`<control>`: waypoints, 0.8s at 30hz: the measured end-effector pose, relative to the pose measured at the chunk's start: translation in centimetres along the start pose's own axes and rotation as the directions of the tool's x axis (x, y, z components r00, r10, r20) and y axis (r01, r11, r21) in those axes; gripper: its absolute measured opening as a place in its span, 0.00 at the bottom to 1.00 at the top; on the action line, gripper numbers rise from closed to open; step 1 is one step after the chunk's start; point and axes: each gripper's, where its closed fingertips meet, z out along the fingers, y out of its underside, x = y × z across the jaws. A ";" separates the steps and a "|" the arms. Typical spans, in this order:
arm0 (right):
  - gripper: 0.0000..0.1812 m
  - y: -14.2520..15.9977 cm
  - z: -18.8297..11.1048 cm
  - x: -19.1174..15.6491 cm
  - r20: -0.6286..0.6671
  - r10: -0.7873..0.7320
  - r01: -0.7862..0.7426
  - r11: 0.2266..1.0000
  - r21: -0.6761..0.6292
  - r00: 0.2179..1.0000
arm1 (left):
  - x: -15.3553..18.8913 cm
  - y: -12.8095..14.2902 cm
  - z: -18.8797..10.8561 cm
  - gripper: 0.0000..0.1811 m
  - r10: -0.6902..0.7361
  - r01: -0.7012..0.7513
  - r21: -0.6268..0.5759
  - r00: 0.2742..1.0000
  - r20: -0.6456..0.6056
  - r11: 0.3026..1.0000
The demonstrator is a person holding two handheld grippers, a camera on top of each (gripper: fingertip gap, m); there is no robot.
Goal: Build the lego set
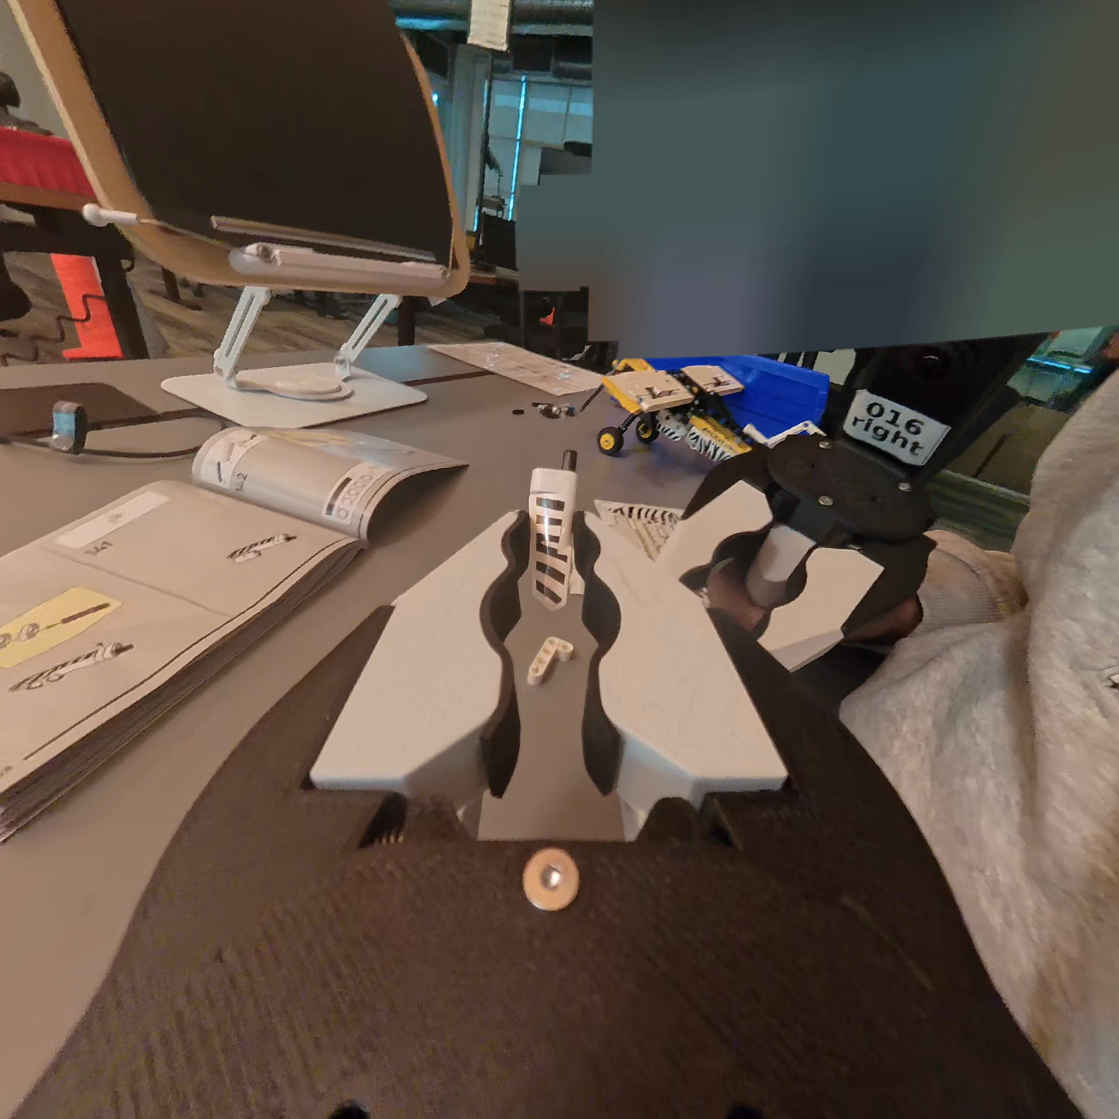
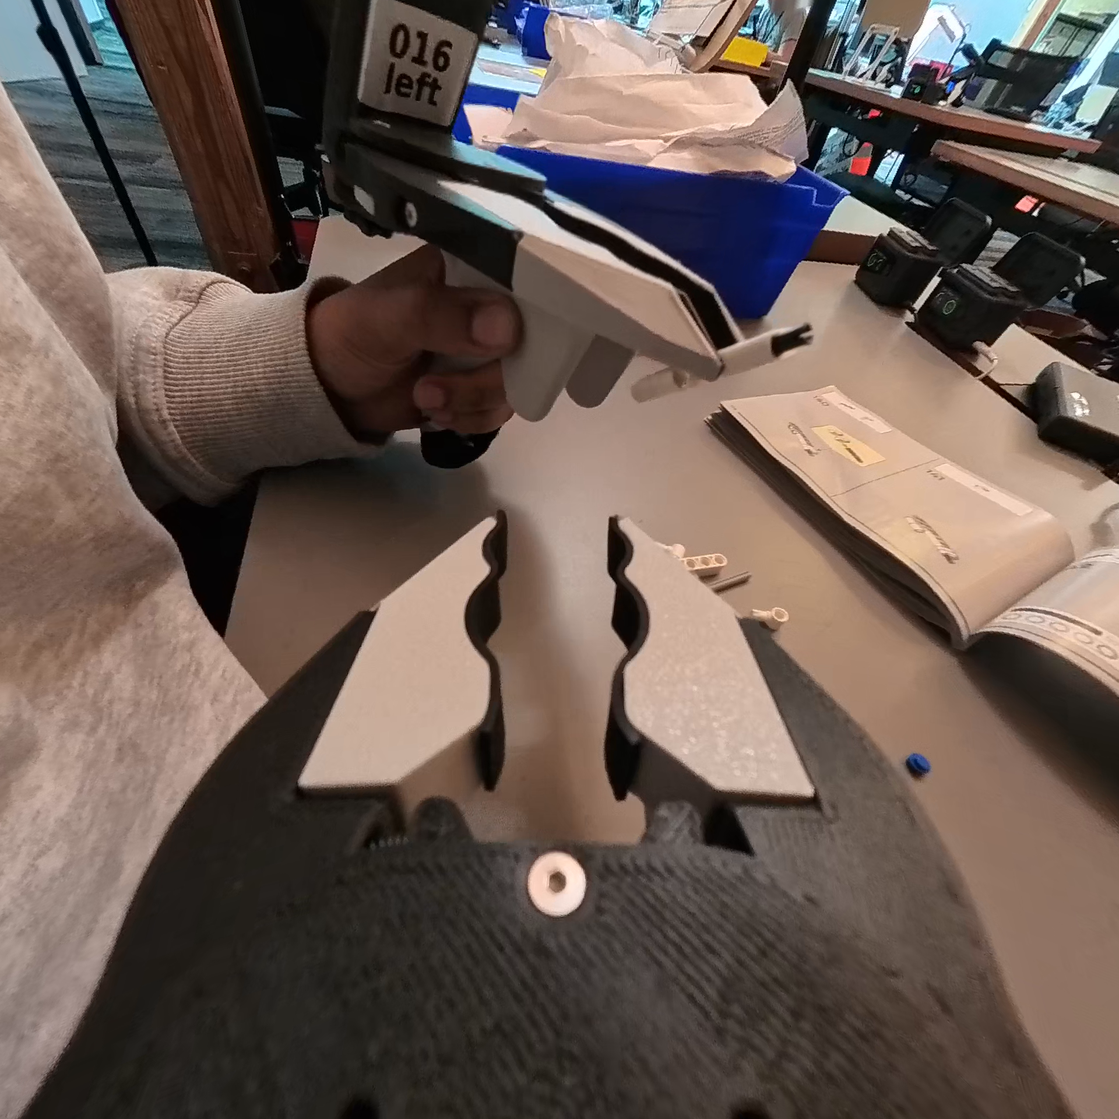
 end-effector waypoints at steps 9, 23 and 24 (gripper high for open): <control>0.23 5.7 -0.2 2.5 -0.105 0.132 -0.160 0.932 -0.326 0.986 | -8.4 3.2 -2.8 0.07 -0.088 0.170 -0.158 0.900 0.427 0.973; 0.15 7.6 -0.9 4.2 -0.197 0.217 -0.280 0.875 -0.396 0.956 | -8.4 8.9 -3.2 0.07 0.041 0.236 -0.513 0.881 0.471 0.826; 0.10 7.6 -1.0 3.9 -0.183 0.219 -0.276 0.874 -0.401 0.958 | -8.1 9.2 -3.2 0.07 0.024 0.249 -0.523 0.888 0.460 0.815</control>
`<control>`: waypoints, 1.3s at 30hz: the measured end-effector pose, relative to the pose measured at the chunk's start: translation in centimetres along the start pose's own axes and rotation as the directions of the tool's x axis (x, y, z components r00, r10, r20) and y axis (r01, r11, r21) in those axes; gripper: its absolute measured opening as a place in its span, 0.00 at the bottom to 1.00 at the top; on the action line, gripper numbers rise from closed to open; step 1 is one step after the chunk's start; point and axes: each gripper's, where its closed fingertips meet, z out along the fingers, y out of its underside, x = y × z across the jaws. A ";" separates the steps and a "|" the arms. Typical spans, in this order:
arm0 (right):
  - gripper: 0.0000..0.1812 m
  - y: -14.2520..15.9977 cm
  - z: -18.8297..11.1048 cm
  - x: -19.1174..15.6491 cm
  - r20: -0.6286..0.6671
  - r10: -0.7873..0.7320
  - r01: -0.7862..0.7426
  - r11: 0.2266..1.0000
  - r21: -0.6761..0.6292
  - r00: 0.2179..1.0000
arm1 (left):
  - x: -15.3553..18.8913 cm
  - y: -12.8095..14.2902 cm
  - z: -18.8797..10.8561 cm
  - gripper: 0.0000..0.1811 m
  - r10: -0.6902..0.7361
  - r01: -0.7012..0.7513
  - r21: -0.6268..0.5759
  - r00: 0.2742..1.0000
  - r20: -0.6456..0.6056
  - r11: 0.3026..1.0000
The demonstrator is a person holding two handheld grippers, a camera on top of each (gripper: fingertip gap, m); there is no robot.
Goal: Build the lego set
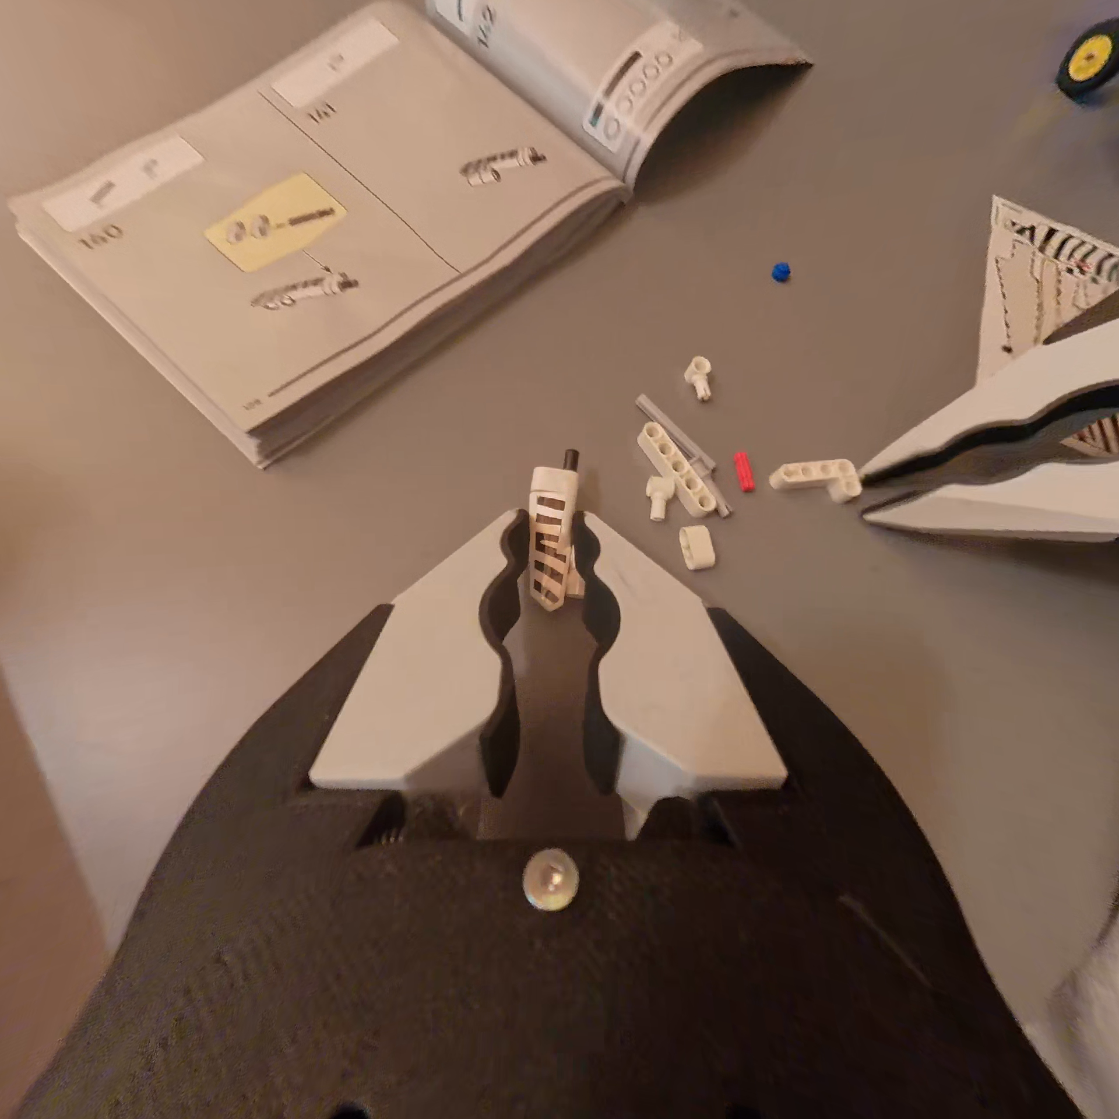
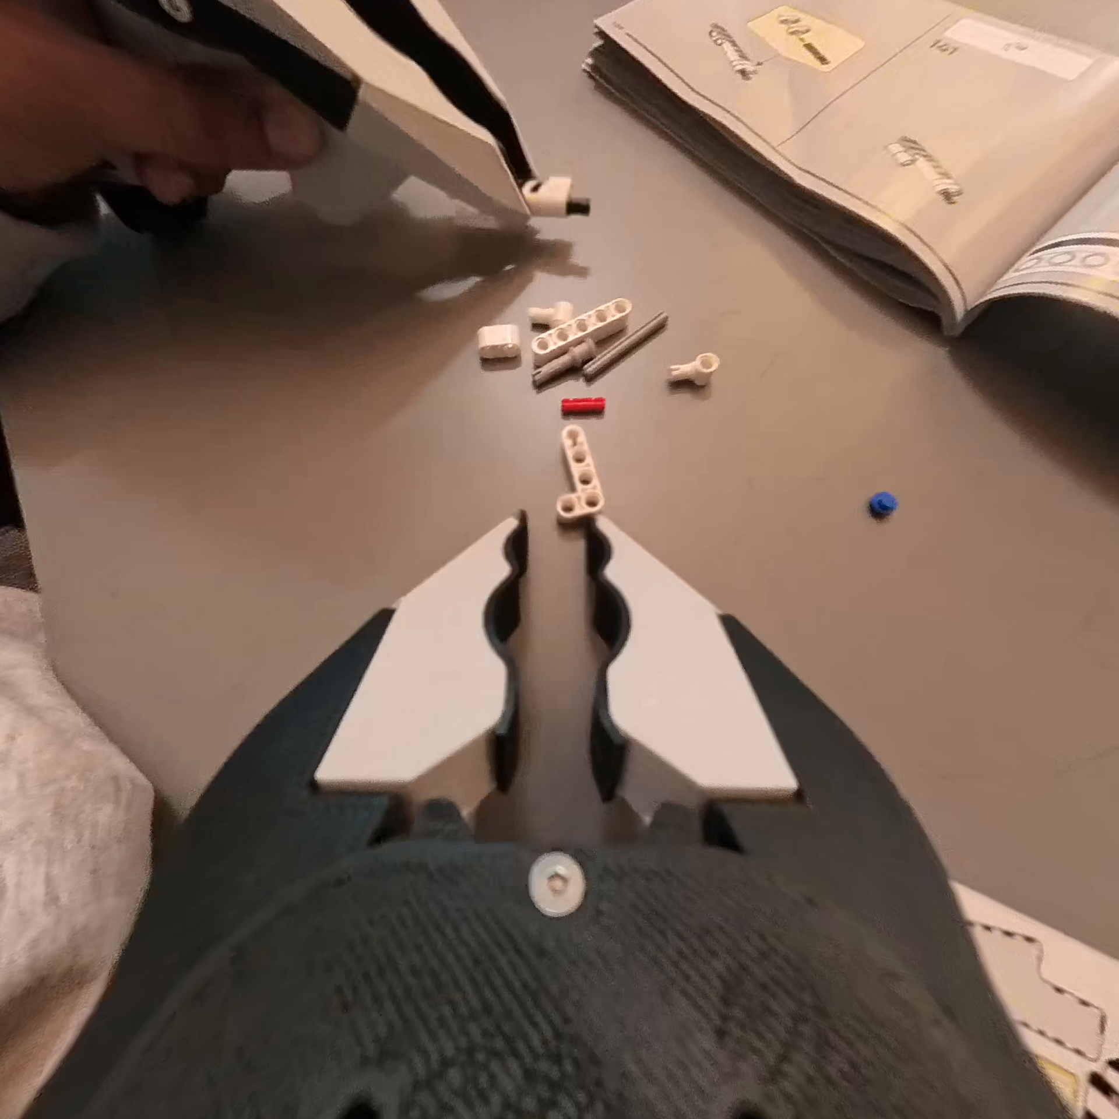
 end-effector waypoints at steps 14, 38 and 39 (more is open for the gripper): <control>0.23 -0.7 0.9 0.2 -0.025 -0.007 0.006 1.000 -0.021 1.000 | 2.3 -1.1 -0.9 0.16 0.067 -0.063 0.084 0.996 -0.051 0.994; 0.16 0.8 -1.4 3.3 -0.236 -0.010 0.005 1.000 -0.020 0.972 | 5.2 -0.1 1.9 0.09 0.145 -0.143 -0.045 0.989 0.027 0.989; 0.16 0.8 -1.4 3.4 -0.243 -0.019 0.014 1.000 -0.021 0.970 | 5.2 -0.2 2.0 0.09 0.142 -0.140 -0.045 0.990 0.028 0.989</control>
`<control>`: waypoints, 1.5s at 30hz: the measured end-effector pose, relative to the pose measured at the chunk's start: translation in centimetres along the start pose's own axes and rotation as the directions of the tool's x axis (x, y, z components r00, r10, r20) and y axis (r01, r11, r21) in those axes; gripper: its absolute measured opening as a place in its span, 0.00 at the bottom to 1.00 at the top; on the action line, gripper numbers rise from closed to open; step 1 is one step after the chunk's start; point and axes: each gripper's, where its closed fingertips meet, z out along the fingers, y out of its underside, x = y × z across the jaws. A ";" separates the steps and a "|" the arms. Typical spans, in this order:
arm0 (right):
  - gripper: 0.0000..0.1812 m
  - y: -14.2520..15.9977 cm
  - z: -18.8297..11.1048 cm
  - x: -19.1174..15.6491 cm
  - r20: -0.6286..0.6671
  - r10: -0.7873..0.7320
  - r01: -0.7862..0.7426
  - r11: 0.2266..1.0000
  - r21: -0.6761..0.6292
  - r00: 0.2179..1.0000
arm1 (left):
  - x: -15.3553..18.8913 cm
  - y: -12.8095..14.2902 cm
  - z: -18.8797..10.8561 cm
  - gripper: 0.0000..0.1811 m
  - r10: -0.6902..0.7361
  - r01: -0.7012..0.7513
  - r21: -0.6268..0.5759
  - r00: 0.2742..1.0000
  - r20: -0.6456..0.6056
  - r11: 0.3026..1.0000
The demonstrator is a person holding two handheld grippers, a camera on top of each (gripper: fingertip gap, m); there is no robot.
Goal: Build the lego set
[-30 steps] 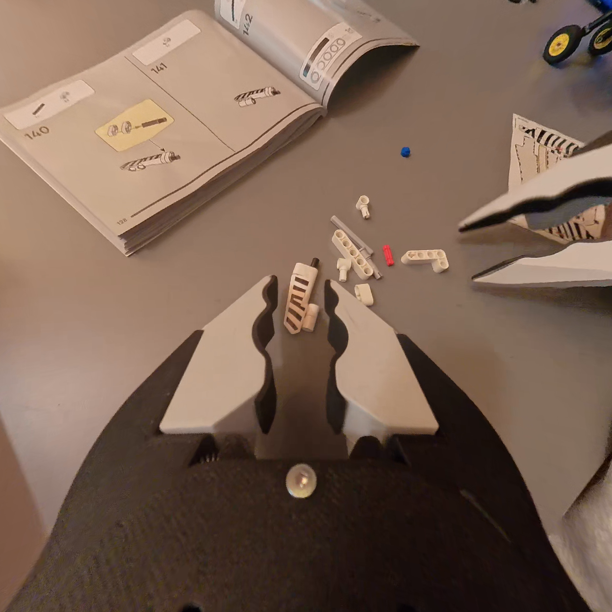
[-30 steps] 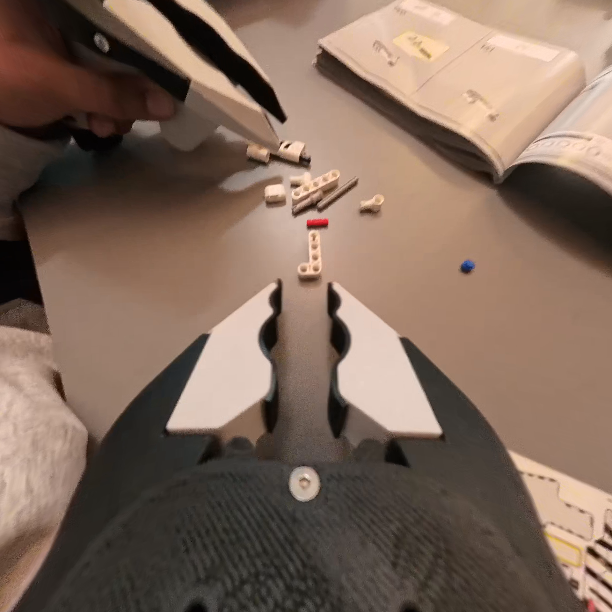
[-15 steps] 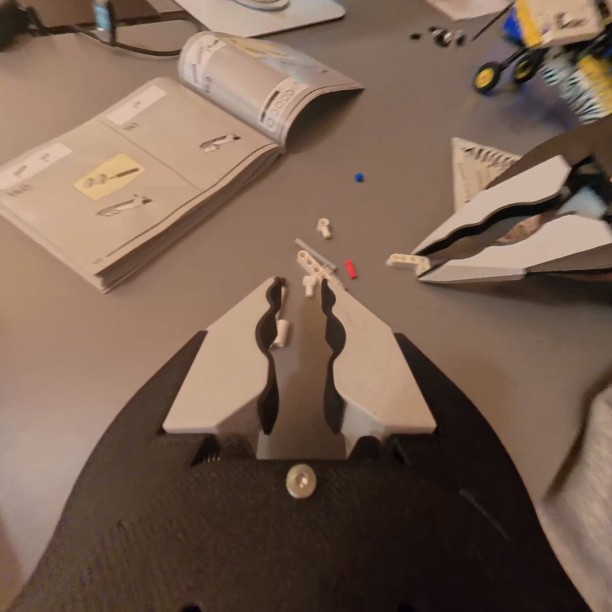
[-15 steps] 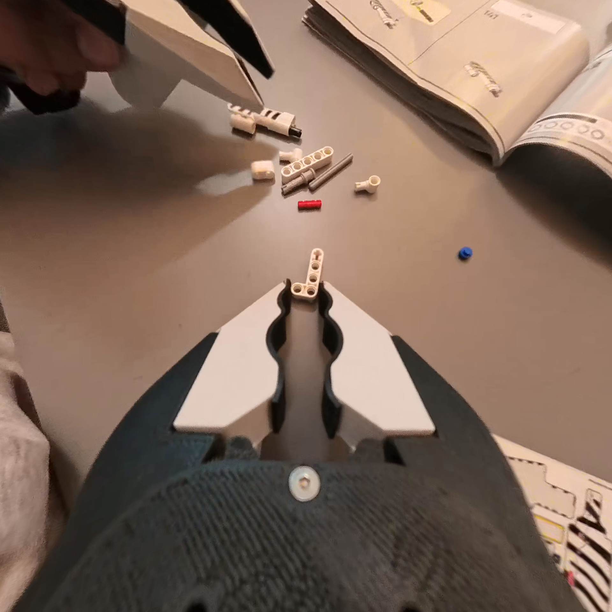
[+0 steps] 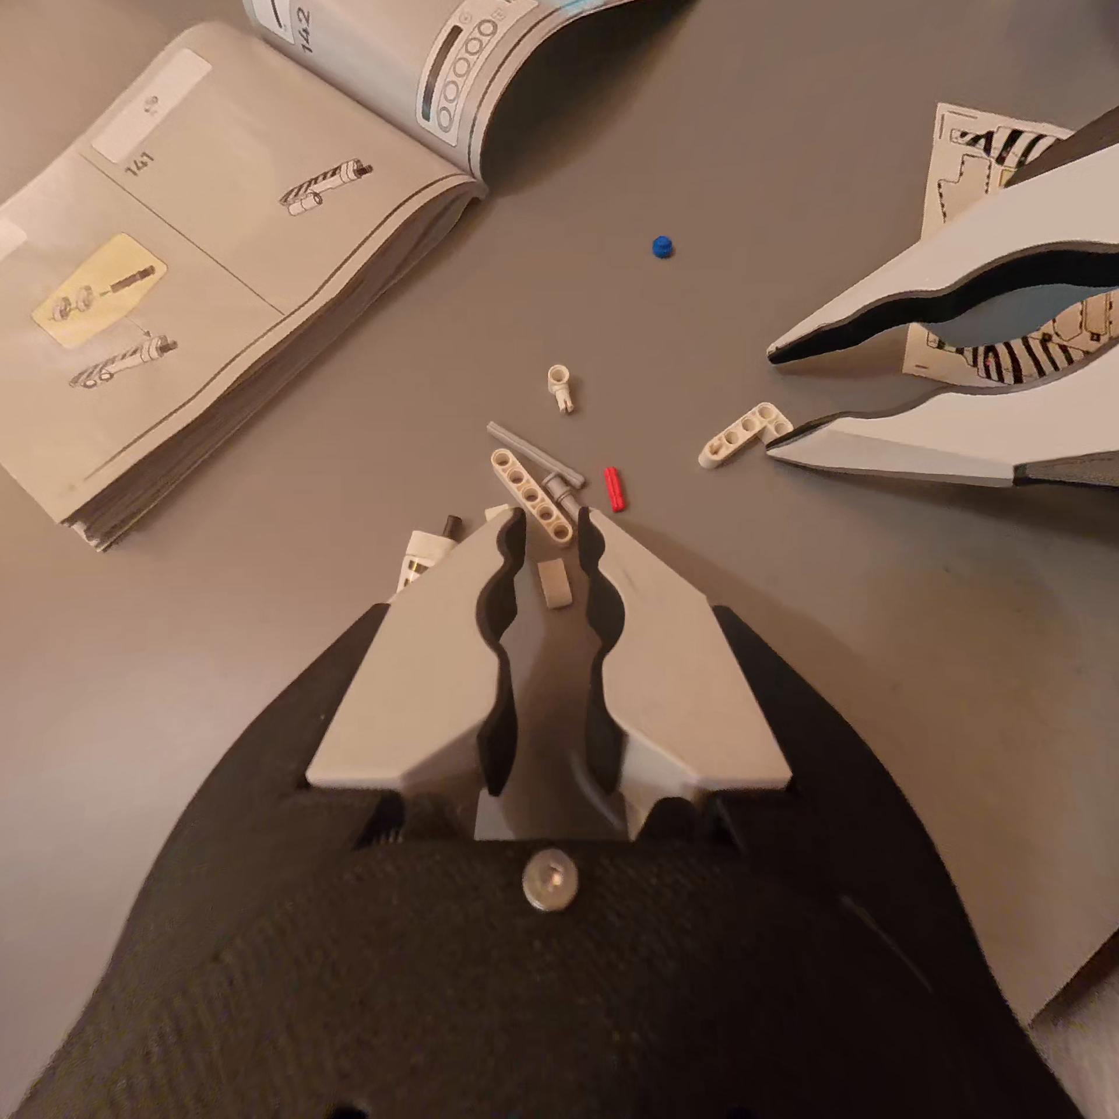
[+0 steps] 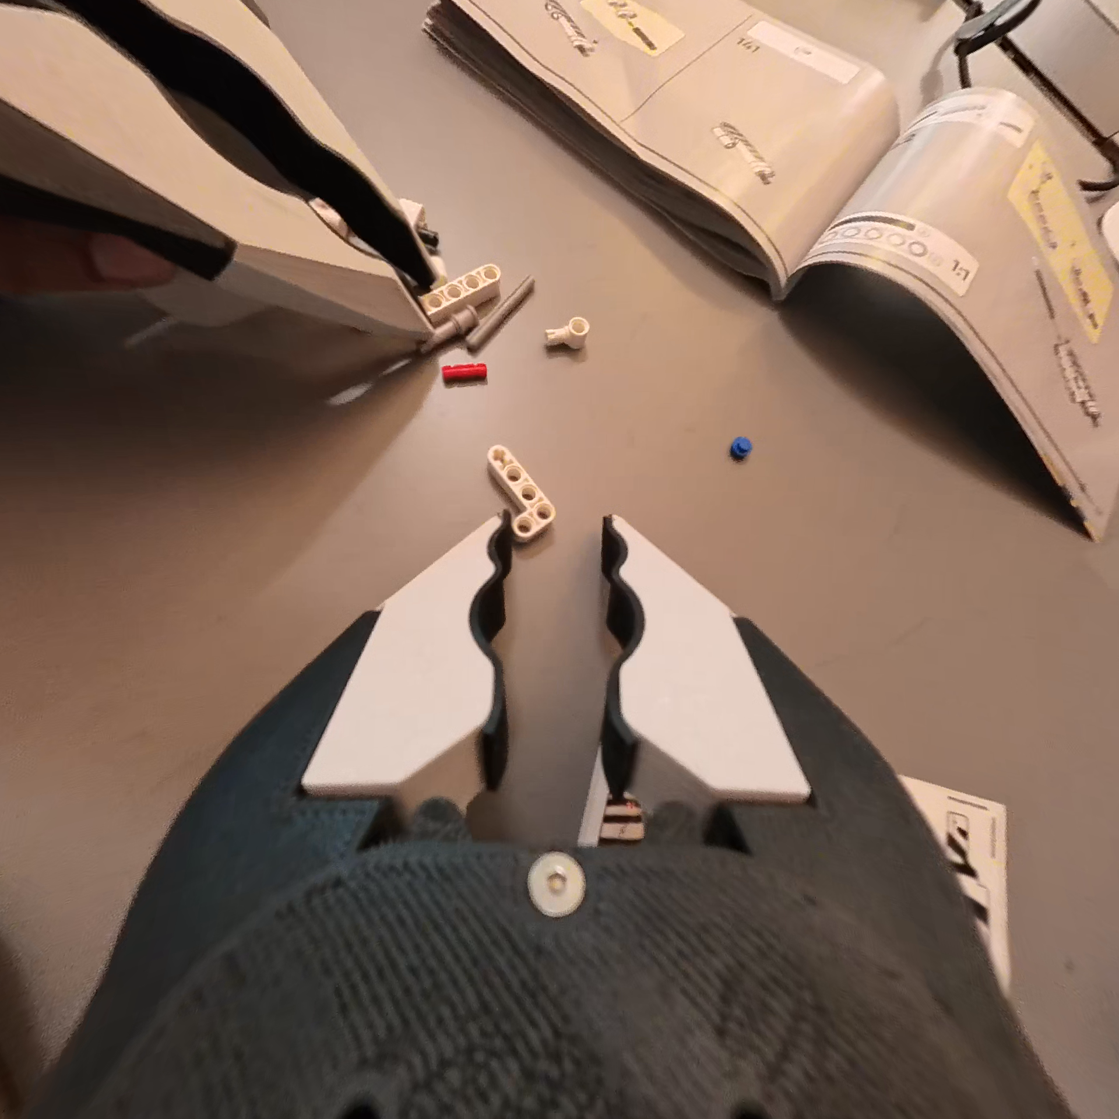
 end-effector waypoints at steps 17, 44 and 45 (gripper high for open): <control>0.17 -2.0 -1.4 -0.9 0.070 0.029 -0.038 0.991 0.125 0.997 | -0.2 -0.8 -1.5 0.03 -0.019 0.021 0.056 0.999 -0.037 0.998; 0.18 0.7 -7.1 3.8 -0.012 0.187 -0.181 0.966 0.182 0.982 | 9.1 -1.4 -2.8 0.09 0.250 -0.212 0.132 0.850 -0.464 0.968; 0.18 0.5 -7.1 3.6 -0.009 0.180 -0.176 0.967 0.185 0.984 | 7.1 -2.2 -2.0 0.10 0.209 -0.176 0.121 0.898 -0.386 0.977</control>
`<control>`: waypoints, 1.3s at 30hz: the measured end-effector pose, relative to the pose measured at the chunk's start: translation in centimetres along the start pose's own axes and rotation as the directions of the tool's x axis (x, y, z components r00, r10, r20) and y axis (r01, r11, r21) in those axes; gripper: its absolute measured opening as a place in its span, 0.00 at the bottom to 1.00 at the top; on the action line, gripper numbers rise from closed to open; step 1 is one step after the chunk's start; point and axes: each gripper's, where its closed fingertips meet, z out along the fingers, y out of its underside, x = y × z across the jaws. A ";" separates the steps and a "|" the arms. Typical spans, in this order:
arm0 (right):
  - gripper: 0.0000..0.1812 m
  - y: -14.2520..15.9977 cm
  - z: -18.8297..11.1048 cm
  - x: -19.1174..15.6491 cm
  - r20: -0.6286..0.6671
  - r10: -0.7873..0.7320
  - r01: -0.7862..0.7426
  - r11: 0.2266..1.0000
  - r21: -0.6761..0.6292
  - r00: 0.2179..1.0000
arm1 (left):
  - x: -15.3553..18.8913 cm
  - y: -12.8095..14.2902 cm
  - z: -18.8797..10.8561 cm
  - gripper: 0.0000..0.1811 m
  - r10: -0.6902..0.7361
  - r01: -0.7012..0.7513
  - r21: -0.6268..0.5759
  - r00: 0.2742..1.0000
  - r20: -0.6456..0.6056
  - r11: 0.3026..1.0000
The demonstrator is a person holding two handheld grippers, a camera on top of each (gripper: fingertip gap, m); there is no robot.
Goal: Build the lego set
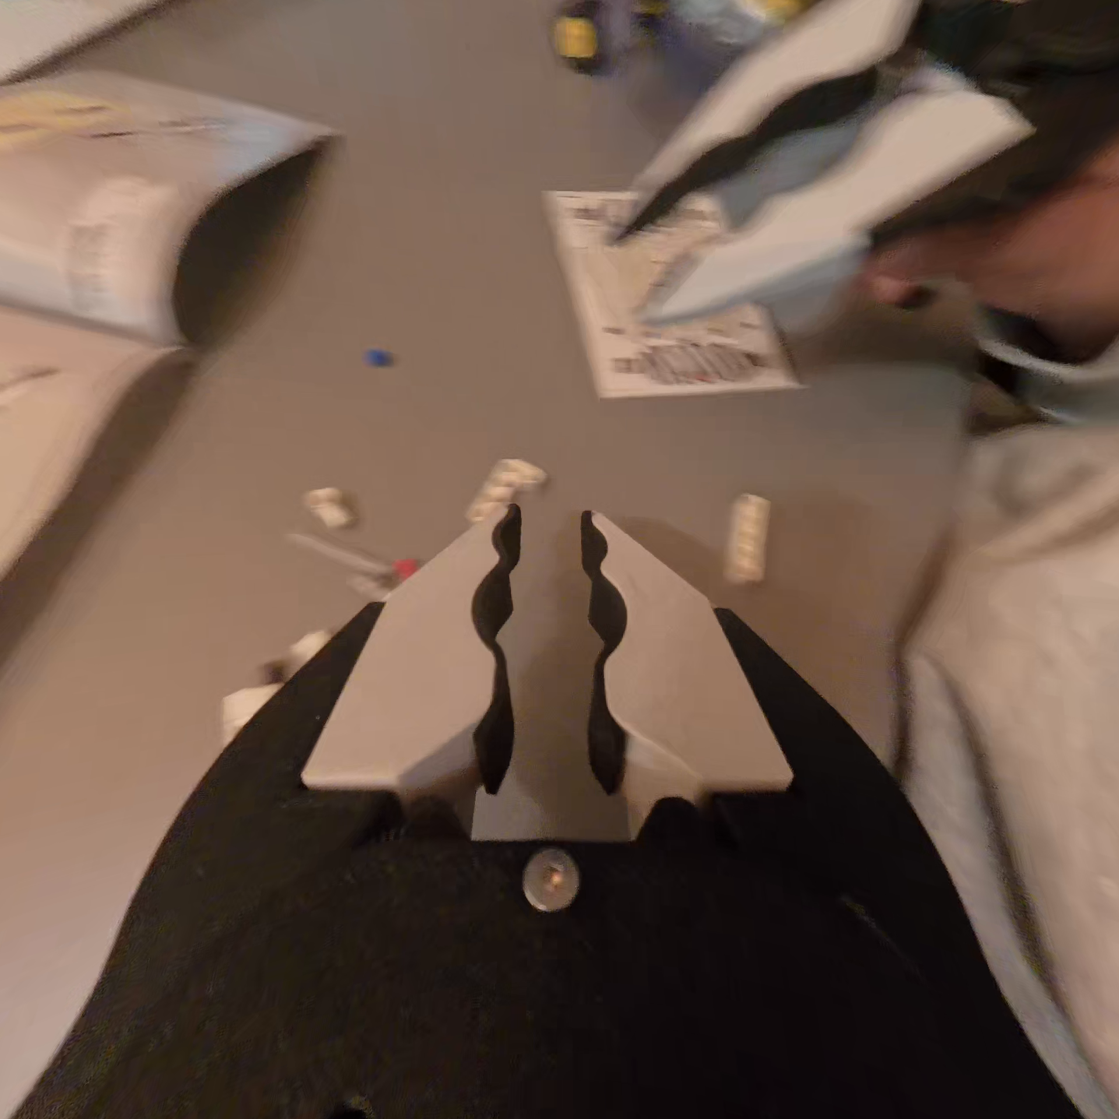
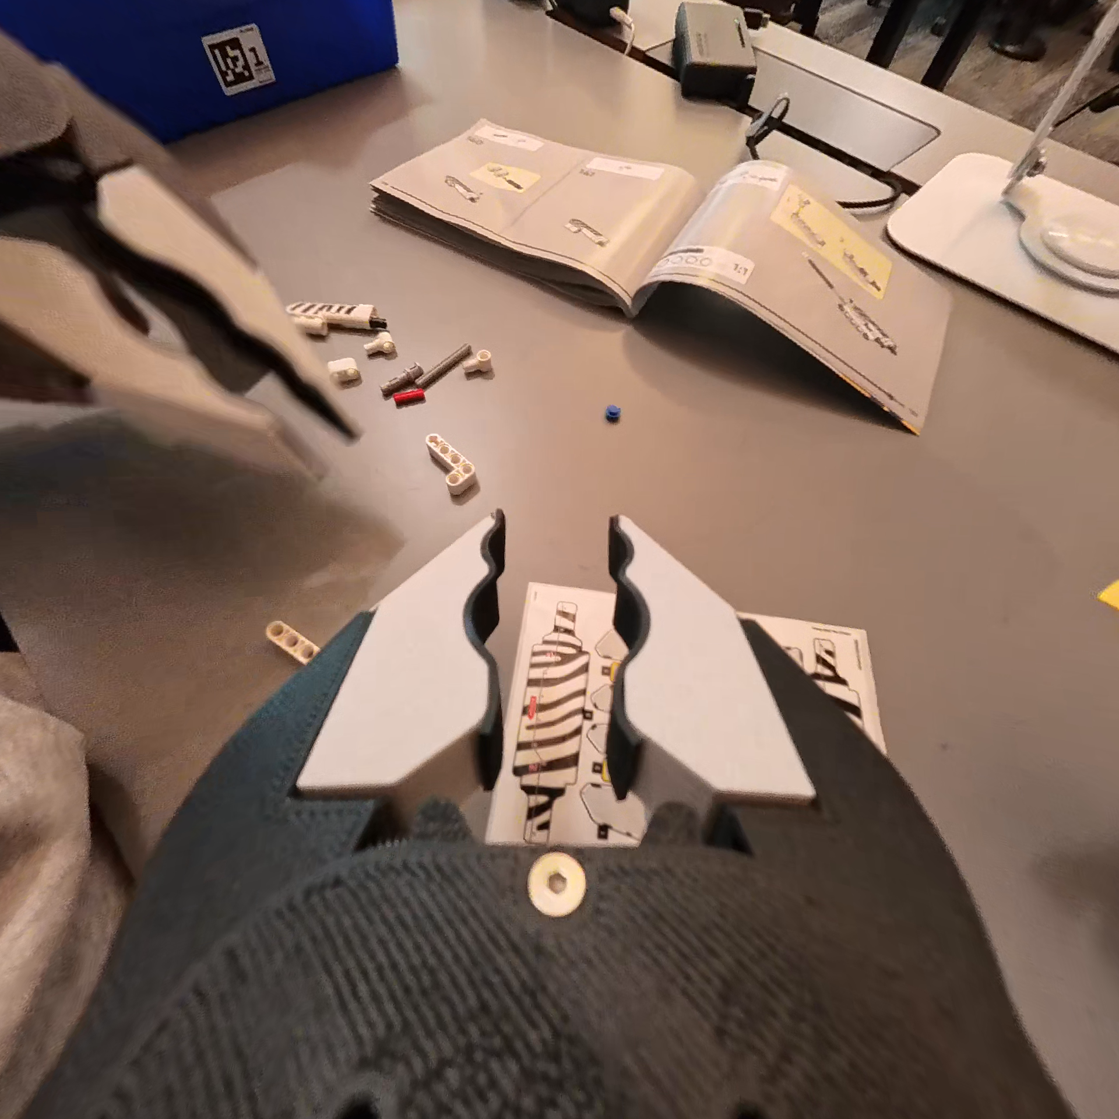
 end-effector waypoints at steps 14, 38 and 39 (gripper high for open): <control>0.19 -0.2 -0.4 -1.2 0.021 -0.030 0.029 0.999 0.026 0.999 | -7.7 0.7 2.6 0.02 -0.126 0.160 -0.106 0.952 0.279 0.981; 0.05 -1.3 -5.0 -11.5 0.645 -0.177 0.066 0.979 0.192 0.743 | 10.3 -2.2 -3.2 0.02 -0.034 0.194 0.165 0.740 -0.672 0.967; 0.05 -1.3 -5.0 -11.5 0.646 -0.176 0.067 0.979 0.191 0.743 | 10.4 -2.1 -3.1 0.02 -0.034 0.189 0.159 0.740 -0.672 0.969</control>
